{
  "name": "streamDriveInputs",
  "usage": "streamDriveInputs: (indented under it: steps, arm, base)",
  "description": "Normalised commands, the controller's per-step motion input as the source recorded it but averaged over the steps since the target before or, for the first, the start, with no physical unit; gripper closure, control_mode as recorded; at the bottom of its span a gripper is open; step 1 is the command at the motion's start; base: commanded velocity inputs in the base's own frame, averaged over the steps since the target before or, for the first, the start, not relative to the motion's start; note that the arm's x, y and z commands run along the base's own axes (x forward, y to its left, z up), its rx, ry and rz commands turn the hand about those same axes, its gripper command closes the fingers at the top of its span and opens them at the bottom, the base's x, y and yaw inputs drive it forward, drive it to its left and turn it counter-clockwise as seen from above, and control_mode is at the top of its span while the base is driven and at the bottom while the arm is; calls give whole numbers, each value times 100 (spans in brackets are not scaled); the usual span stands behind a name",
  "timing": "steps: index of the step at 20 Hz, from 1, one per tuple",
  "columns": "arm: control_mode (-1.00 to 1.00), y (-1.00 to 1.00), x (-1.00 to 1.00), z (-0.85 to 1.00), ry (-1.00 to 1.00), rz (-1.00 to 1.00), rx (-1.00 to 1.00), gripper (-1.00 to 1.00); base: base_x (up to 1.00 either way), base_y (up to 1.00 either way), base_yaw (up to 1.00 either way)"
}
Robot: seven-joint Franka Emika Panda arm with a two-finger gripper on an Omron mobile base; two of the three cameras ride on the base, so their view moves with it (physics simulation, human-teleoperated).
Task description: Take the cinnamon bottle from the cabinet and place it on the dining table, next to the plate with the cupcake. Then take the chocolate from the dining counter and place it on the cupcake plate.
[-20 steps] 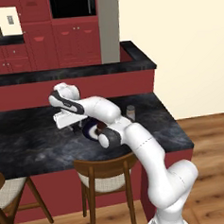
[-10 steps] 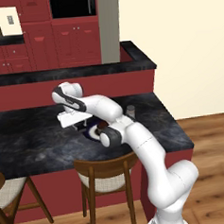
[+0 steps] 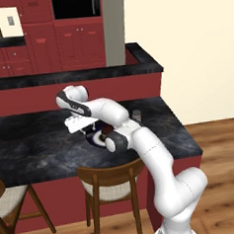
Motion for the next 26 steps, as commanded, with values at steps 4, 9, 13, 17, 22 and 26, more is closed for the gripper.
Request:
streamDriveInputs:
  steps: [4,9,13,17,22,26]
  arm:
    - [-100,-14,-14,-13,-29,-3,-10,100]
    - [-100,-3,-7,-28,-35,-7,-5,100]
    - [-100,-11,-6,-28,-27,-8,0,100]
    - [-100,-22,-9,-29,-23,-6,0,100]
    - [-100,-24,-4,-25,-19,-8,0,100]
    - [-100,-26,-15,-7,-15,-5,0,100]
  base:
    - [0,0,0]
    - [0,0,0]
    - [0,0,0]
    - [0,0,0]
    - [0,0,0]
    - [0,0,0]
